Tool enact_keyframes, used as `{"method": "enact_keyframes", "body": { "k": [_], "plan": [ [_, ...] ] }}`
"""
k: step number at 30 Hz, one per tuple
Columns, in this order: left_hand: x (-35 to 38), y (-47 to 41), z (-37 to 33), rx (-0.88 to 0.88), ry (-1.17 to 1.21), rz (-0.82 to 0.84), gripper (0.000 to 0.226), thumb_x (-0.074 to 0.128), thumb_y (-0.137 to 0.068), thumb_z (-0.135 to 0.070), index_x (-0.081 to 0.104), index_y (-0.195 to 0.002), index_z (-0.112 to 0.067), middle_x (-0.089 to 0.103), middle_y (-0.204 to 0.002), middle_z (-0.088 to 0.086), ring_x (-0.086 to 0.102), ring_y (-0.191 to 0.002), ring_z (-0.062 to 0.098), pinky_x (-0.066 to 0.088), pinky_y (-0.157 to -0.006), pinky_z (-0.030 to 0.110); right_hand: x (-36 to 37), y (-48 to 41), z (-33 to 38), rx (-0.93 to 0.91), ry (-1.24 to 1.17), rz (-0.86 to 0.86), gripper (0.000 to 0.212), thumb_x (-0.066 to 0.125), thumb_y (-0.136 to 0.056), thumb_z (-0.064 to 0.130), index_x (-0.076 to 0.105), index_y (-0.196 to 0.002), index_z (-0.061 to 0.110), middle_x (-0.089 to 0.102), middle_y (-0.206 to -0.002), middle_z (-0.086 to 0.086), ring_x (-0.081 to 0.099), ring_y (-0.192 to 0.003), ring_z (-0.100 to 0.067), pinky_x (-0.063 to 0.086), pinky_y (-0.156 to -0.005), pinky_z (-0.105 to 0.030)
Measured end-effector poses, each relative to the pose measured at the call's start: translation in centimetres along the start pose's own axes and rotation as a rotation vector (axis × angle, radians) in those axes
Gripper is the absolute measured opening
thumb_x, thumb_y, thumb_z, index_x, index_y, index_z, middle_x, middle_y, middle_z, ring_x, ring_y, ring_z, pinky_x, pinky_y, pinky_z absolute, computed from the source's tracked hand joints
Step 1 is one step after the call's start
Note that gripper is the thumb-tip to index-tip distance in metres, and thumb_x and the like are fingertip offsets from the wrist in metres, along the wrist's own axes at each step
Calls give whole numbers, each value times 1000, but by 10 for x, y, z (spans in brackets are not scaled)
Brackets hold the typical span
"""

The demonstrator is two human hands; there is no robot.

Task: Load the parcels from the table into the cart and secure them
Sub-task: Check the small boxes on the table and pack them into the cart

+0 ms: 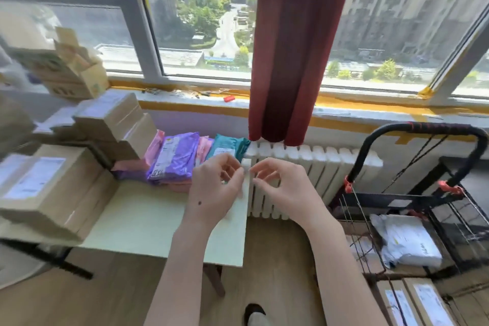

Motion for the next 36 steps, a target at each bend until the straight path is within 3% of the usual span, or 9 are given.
{"method": "enact_keyframes", "body": {
  "k": [8,14,18,21,24,27,31,36],
  "plan": [
    [-78,-12,46,-168,-92,-283,10,68,-82,-9,65,-73,-11,59,-60,-7,54,-58,-2,40,-55,8,74,-72,50,-199,-32,217,13,67,-87,18,71,-99,21,68,-86,7,60,-77,2,43,-71,-4],
    [-121,-24,74,-261,-169,-424,11,65,-85,-12,63,-74,-12,60,-63,-6,56,-66,4,41,-56,8,120,-123,80,-337,-82,324,13,67,-85,14,72,-96,20,64,-78,13,56,-71,12,42,-66,-5],
    [-134,-20,95,-365,-213,-487,11,64,-86,-14,63,-75,-14,61,-66,-4,56,-69,5,42,-56,8,155,-142,91,-411,-133,436,12,68,-86,11,72,-95,17,65,-79,10,59,-76,5,42,-65,-5],
    [-149,-8,113,-454,-238,-518,11,64,-87,-15,63,-76,-14,64,-69,-1,56,-69,6,43,-57,13,183,-144,101,-420,-156,497,13,68,-85,12,73,-95,18,67,-82,5,60,-76,-3,45,-66,-9],
    [-168,3,128,-520,-245,-555,12,63,-87,-14,63,-76,-13,64,-70,1,55,-69,8,43,-59,16,213,-144,110,-436,-179,568,14,67,-86,14,72,-96,21,65,-82,8,60,-73,0,44,-66,-10],
    [-188,12,145,-575,-252,-602,12,62,-86,-13,63,-75,-13,64,-70,1,55,-66,9,41,-57,12,242,-147,119,-419,-176,610,15,66,-86,14,70,-99,21,61,-82,16,61,-73,3,39,-64,-5],
    [-218,23,175,-624,-244,-619,12,62,-87,-13,64,-75,-13,65,-72,1,56,-67,10,42,-59,11,279,-147,135,-402,-156,651,17,66,-87,18,69,-103,23,63,-89,11,62,-80,1,41,-67,-4],
    [-269,31,225,-641,-251,-569,10,63,-86,-12,64,-76,-11,66,-75,0,55,-64,6,41,-58,8,332,-148,159,-288,-142,634,19,64,-88,23,64,-106,30,63,-99,10,60,-82,3,44,-72,-11]
  ]
}}
Point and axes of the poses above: each hand's wrist, its own y-axis away from the middle knuckle, its own x-axis out of the palm, z = x × y, the point moved 1 cm from there along -y, towards the middle knuckle
